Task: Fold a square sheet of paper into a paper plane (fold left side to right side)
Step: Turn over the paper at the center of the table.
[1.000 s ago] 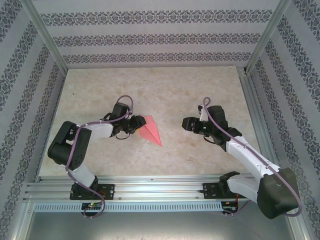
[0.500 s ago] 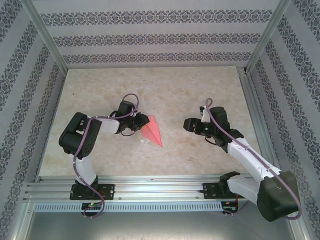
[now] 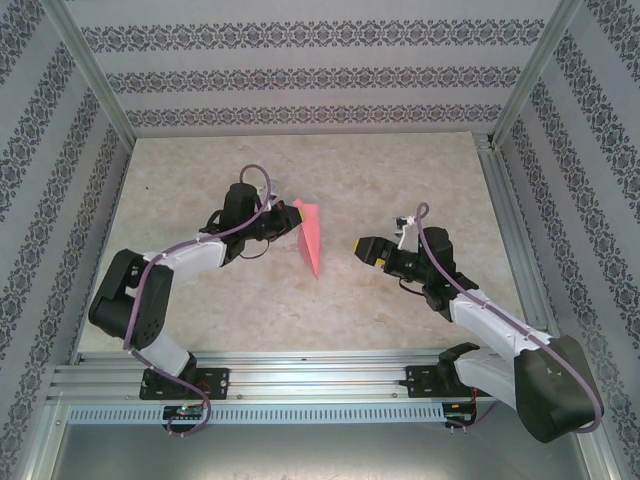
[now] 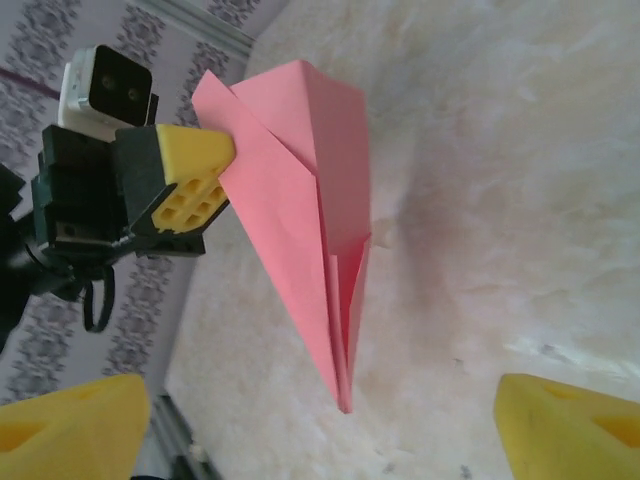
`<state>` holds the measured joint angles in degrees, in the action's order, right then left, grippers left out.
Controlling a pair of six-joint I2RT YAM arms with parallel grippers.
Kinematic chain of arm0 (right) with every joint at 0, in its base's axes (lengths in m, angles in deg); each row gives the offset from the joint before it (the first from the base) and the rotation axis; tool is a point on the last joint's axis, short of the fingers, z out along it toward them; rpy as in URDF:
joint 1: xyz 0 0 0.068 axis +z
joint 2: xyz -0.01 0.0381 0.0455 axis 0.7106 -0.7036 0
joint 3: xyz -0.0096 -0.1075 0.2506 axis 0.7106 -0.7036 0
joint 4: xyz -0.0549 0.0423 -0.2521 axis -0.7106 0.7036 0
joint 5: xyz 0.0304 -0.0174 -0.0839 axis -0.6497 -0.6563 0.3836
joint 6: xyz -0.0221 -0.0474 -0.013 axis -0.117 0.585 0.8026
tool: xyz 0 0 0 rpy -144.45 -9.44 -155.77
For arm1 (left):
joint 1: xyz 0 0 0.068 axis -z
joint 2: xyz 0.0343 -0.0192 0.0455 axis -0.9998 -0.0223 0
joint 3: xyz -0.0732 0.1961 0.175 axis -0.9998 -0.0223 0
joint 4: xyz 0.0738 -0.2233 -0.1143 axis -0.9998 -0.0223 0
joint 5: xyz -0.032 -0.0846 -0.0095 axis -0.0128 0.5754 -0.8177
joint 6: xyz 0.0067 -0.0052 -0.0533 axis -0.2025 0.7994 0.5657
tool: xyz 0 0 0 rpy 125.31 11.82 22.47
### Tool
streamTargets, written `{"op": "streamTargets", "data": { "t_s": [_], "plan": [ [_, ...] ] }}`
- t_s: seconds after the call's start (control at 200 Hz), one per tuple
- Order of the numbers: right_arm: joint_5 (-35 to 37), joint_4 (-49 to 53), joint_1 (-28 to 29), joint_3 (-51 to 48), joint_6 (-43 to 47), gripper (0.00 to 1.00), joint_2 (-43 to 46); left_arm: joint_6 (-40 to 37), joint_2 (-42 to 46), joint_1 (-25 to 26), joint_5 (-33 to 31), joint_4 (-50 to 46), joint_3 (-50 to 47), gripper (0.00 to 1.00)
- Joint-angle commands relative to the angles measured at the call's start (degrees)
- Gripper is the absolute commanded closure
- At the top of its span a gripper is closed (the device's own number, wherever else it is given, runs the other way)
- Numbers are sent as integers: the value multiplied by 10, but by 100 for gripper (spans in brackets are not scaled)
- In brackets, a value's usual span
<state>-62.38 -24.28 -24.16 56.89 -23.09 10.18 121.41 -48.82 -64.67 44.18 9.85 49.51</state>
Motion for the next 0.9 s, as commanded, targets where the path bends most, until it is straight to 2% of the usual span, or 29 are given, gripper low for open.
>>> {"op": "streamTargets", "data": {
  "t_s": [0.0,0.085,0.275,0.57,0.794,0.894],
  "plan": [
    [-11,-185,21,-10,-80,2,-9,-29,57,12,34,48,19,100],
    [-4,-239,42,-4,-98,2,-21,-28,88,16,41,54,23,100],
    [23,-274,90,17,-93,2,-37,-25,137,22,51,55,35,100],
    [27,-376,133,36,-136,2,-112,-18,161,28,58,58,33,100],
    [5,-459,141,61,-179,25,-185,-19,163,31,63,54,32,100],
    [-1,-471,141,65,-187,39,-199,-21,163,31,61,51,30,100]
  ]
}}
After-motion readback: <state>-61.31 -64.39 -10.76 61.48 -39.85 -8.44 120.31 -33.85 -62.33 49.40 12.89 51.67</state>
